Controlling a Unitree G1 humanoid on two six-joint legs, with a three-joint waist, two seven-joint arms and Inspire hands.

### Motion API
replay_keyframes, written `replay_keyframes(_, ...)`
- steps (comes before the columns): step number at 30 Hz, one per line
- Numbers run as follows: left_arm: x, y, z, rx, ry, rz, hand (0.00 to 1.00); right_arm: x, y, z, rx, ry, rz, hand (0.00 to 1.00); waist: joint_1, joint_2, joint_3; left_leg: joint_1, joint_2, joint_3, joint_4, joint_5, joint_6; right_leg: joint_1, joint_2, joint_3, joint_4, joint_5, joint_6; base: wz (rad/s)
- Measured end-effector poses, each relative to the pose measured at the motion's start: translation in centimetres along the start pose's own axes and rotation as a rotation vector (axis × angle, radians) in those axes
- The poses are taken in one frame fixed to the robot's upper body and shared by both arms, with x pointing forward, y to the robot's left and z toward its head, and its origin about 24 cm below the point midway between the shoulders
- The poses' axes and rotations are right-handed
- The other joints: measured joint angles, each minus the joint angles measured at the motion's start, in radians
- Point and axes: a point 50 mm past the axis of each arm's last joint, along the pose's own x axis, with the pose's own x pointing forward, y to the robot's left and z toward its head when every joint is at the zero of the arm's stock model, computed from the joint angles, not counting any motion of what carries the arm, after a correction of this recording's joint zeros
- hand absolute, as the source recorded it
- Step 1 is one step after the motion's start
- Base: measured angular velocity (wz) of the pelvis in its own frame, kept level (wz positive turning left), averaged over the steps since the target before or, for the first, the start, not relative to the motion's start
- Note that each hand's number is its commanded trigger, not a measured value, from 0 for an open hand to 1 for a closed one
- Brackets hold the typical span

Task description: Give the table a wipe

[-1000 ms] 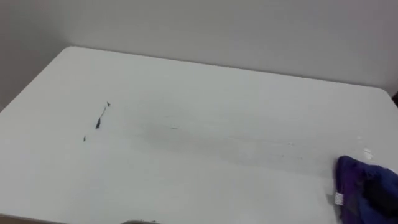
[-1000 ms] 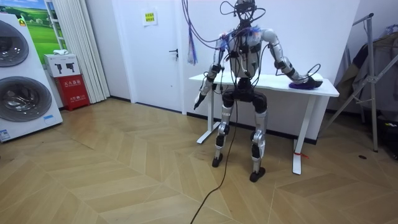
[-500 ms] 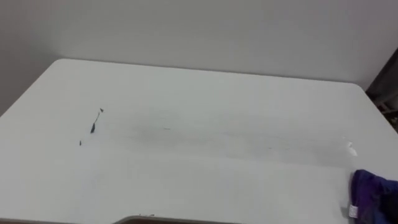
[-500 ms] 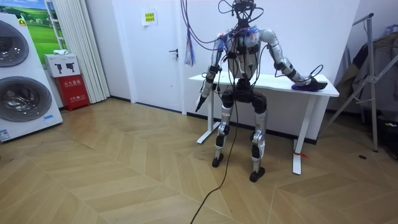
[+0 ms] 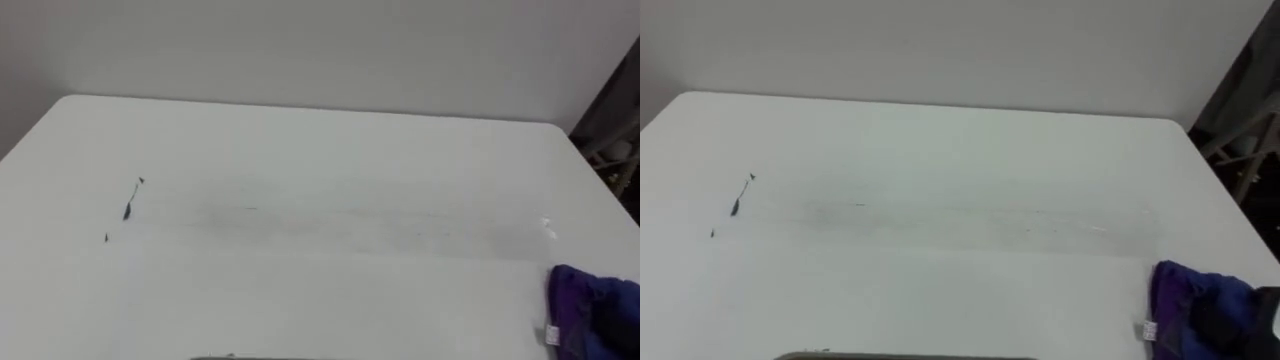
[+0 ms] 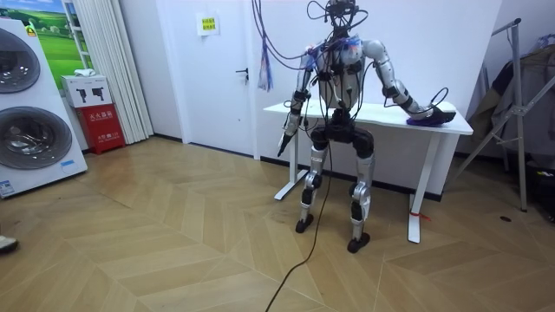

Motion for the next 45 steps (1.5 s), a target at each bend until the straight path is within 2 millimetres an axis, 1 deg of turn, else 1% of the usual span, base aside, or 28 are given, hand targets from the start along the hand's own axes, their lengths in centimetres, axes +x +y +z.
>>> replay_keyframes(2, 0.0, 0.0, 0.1, -0.009, -0.006, 0.002, 0.00, -0.1, -0.1, 0.3, -0.016, -0.022, -0.003, 0.00, -0.001, 0.000, 0.0007, 0.004, 0.000, 0.002, -0.002, -0.002, -0.001, 0.000, 0.001, 0.005, -0.001, 0.000, 0.000, -0.12)
replay_keyframes(3, 0.0, 0.0, 0.4, -0.013, -0.020, 0.003, 0.00, 0.0, -0.2, 0.5, -0.024, -0.031, -0.002, 0.00, -0.001, -0.001, 0.0029, 0.005, 0.000, 0.006, -0.005, -0.002, -0.001, -0.004, 0.001, 0.009, -0.001, 0.000, 0.000, -0.09)
replay_keyframes(4, 0.0, 0.0, 0.9, -0.018, -0.043, 0.004, 0.00, 0.1, -0.2, 0.7, -0.027, -0.039, 0.002, 0.00, -0.001, -0.001, 0.0086, 0.005, 0.000, 0.009, -0.007, -0.002, -0.001, -0.007, 0.002, 0.013, -0.001, 0.000, 0.000, -0.09)
replay_keyframes(5, 0.0, 0.0, 1.2, -0.021, -0.057, 0.004, 0.00, 0.1, -0.2, 0.7, -0.028, -0.040, 0.005, 0.00, -0.001, -0.001, 0.0122, 0.005, 0.000, 0.010, -0.007, -0.002, -0.001, -0.008, 0.002, 0.013, -0.001, 0.000, 0.000, -0.08)
replay_keyframes(6, 0.0, 0.0, 1.7, -0.044, -0.079, 0.003, 0.00, 0.0, -0.1, 0.8, -0.032, -0.044, 0.011, 0.00, -0.001, -0.002, 0.0181, 0.004, 0.000, 0.012, -0.010, -0.002, -0.001, -0.012, 0.003, 0.017, -0.002, 0.000, 0.000, -0.13)
replay_keyframes(7, 0.0, 0.0, 1.9, -0.071, -0.087, 0.001, 0.00, 0.1, -0.2, 1.2, -0.030, -0.057, 0.013, 0.00, 0.000, -0.001, 0.0189, 0.001, 0.000, 0.016, -0.013, -0.002, -0.001, -0.022, 0.004, 0.023, -0.002, -0.001, -0.001, -0.16)
replay_keyframes(8, 0.0, 0.0, 1.9, -0.082, -0.085, 0.000, 0.00, 0.1, -0.2, 1.4, -0.030, -0.064, 0.013, 0.00, -0.001, 0.000, 0.0192, 0.000, 0.000, 0.018, -0.015, -0.002, -0.001, -0.027, 0.005, 0.027, -0.002, -0.002, -0.001, -0.23)
replay_keyframes(10, -0.1, -0.1, 1.7, -0.116, -0.074, -0.007, 0.00, 0.4, -0.7, 2.1, -0.017, -0.090, 0.000, 0.00, -0.001, 0.005, 0.0175, 0.004, 0.000, 0.032, -0.027, -0.001, 0.000, -0.040, 0.010, 0.049, -0.003, -0.005, -0.002, -0.23)
replay_keyframes(11, -0.1, -0.1, 1.7, -0.123, -0.075, -0.012, 0.00, 0.4, -0.8, 2.3, -0.013, -0.098, -0.002, 0.00, -0.002, 0.005, 0.0185, 0.003, 0.000, 0.033, -0.027, 0.001, 0.003, -0.042, 0.009, 0.050, -0.003, -0.005, -0.002, -0.14)
replay_keyframes(12, 0.0, -0.3, 2.2, -0.133, -0.089, -0.021, 0.00, 0.3, -1.0, 2.7, -0.007, -0.117, -0.010, 0.00, -0.003, 0.006, 0.0196, 0.002, 0.000, 0.035, -0.028, 0.002, 0.005, -0.045, 0.009, 0.050, -0.003, -0.005, -0.001, -0.04)
replay_keyframes(14, 0.0, -0.3, 2.5, -0.138, -0.096, -0.027, 0.00, 0.1, -1.2, 3.4, -0.009, -0.158, -0.025, 0.00, -0.003, 0.006, 0.0201, 0.002, 0.000, 0.037, -0.031, 0.002, 0.005, -0.046, 0.009, 0.050, -0.005, -0.010, 0.000, 0.00)
replay_keyframes(16, 0.1, -0.5, 2.9, -0.156, -0.105, -0.047, 0.00, 0.0, -1.5, 4.7, 0.012, -0.209, -0.050, 0.00, 0.000, 0.009, 0.0204, 0.002, 0.000, 0.037, -0.037, 0.002, 0.005, -0.047, 0.010, 0.050, -0.005, -0.014, 0.001, 0.00)
replay_keyframes(18, 0.1, -0.6, 3.2, -0.159, -0.114, -0.055, 0.00, 0.0, -1.8, 5.3, 0.016, -0.241, -0.062, 0.00, 0.001, 0.010, 0.0180, 0.002, 0.000, 0.037, -0.037, 0.002, 0.005, -0.047, 0.010, 0.049, -0.004, -0.015, 0.001, 0.00)
replay_keyframes(19, 0.2, -0.7, 3.8, -0.164, -0.130, -0.061, 0.00, 0.1, -2.1, 5.7, 0.020, -0.263, -0.079, 0.00, 0.001, 0.009, 0.0148, 0.002, 0.000, 0.037, -0.037, 0.002, 0.005, -0.048, 0.010, 0.049, -0.004, -0.016, 0.001, 0.00)
replay_keyframes(20, 0.2, -0.7, 3.9, -0.165, -0.133, -0.063, 0.00, 0.1, -2.3, 6.0, 0.023, -0.272, -0.088, 0.00, 0.001, 0.004, 0.0176, 0.002, -0.001, 0.038, -0.038, 0.002, 0.006, -0.050, 0.010, 0.049, -0.004, -0.017, 0.002, 0.00)
replay_keyframes(21, 0.2, -0.8, 4.1, -0.166, -0.136, -0.065, 0.00, 0.3, -2.7, 6.5, 0.035, -0.290, -0.107, 0.00, 0.003, 0.007, 0.0159, 0.003, -0.001, 0.040, -0.043, 0.002, 0.006, -0.054, 0.009, 0.049, -0.001, -0.017, 0.002, -0.05)
replay_keyframes(23, 0.3, -0.9, 4.5, -0.169, -0.146, -0.071, 0.00, 0.5, -3.3, 7.3, 0.052, -0.312, -0.135, 0.00, 0.000, 0.004, 0.0170, 0.002, -0.001, 0.042, -0.044, 0.002, 0.006, -0.058, 0.009, 0.049, 0.000, -0.018, 0.002, -0.03)
replay_keyframes(25, 0.4, -1.1, 5.1, -0.173, -0.154, -0.078, 0.00, 0.9, -4.1, 8.2, 0.070, -0.338, -0.170, 0.00, -0.003, -0.006, 0.0184, 0.005, -0.001, 0.043, -0.044, 0.002, 0.006, -0.058, 0.008, 0.050, 0.003, -0.023, 0.003, 0.00)
replay_keyframes(27, 0.5, -1.2, 5.1, -0.173, -0.150, -0.084, 0.00, 1.2, -4.7, 8.6, 0.087, -0.346, -0.208, 0.00, -0.004, -0.007, 0.0188, 0.005, -0.001, 0.043, -0.044, 0.002, 0.006, -0.058, 0.008, 0.050, 0.003, -0.023, 0.003, 0.00)
replay_keyframes(28, 0.5, -1.3, 5.4, -0.174, -0.155, -0.088, 0.00, 1.4, -5.1, 8.8, 0.095, -0.348, -0.228, 0.00, -0.006, -0.014, 0.0214, 0.005, -0.001, 0.043, -0.044, 0.002, 0.006, -0.058, 0.008, 0.051, 0.003, -0.024, 0.004, 0.00)
replay_keyframes(30, 0.5, -1.3, 5.6, -0.176, -0.163, -0.103, 0.00, 1.6, -5.7, 8.6, 0.104, -0.348, -0.255, 0.00, -0.008, -0.020, 0.0234, 0.004, -0.001, 0.044, -0.046, 0.002, 0.006, -0.058, 0.008, 0.051, 0.001, -0.026, 0.005, 0.00)
replay_keyframes(33, 0.6, -1.3, 5.5, -0.185, -0.161, -0.125, 0.00, 2.0, -6.9, 7.6, 0.121, -0.307, -0.316, 0.00, -0.010, -0.034, 0.0242, 0.005, -0.001, 0.046, -0.048, 0.001, 0.006, -0.059, 0.008, 0.051, 0.000, -0.027, 0.005, 0.00)
replay_keyframes(36, 0.6, -1.3, 5.5, -0.188, -0.162, -0.144, 0.00, 2.3, -8.3, 7.0, 0.159, -0.270, -0.395, 0.00, -0.012, -0.036, 0.0237, 0.005, -0.001, 0.050, -0.052, 0.001, 0.006, -0.061, 0.008, 0.052, 0.000, -0.027, 0.005, 0.00)
replay_keyframes(39, 0.5, -1.2, 5.5, -0.189, -0.162, -0.151, 0.00, 2.4, -9.2, 6.3, 0.215, -0.234, -0.461, 0.00, -0.021, -0.030, 0.0237, 0.005, -0.001, 0.054, -0.055, 0.001, 0.006, -0.063, 0.009, 0.052, -0.002, -0.027, 0.005, 0.00)
replay_keyframes(41, 0.5, -1.0, 5.0, -0.193, -0.152, -0.146, 0.00, 2.5, -9.6, 5.9, 0.253, -0.205, -0.490, 0.00, -0.036, -0.023, 0.0192, 0.005, -0.001, 0.055, -0.058, 0.001, 0.006, -0.063, 0.009, 0.052, -0.002, -0.027, 0.005, 0.00)
replay_keyframes(42, 0.5, -0.9, 4.9, -0.197, -0.148, -0.143, 0.00, 2.5, -9.9, 5.5, 0.272, -0.182, -0.516, 0.00, -0.039, -0.019, 0.0144, 0.006, -0.001, 0.058, -0.061, 0.001, 0.006, -0.066, 0.009, 0.051, -0.001, -0.027, 0.005, -0.08)
replay_keyframes(43, 0.5, -0.8, 4.7, -0.201, -0.142, -0.139, 0.00, 2.5, -10.2, 5.0, 0.296, -0.153, -0.544, 0.00, -0.038, -0.012, 0.0140, 0.005, -0.001, 0.066, -0.061, 0.001, 0.007, -0.072, 0.008, 0.052, 0.002, -0.027, 0.005, -0.10)
replay_keyframes(45, 0.5, -0.6, 4.4, -0.211, -0.132, -0.130, 0.00, 2.6, -10.4, 4.1, 0.339, -0.093, -0.574, 0.00, -0.045, -0.007, 0.0147, 0.005, -0.001, 0.071, -0.061, 0.001, 0.007, -0.076, 0.007, 0.053, 0.005, -0.027, 0.005, -0.04)
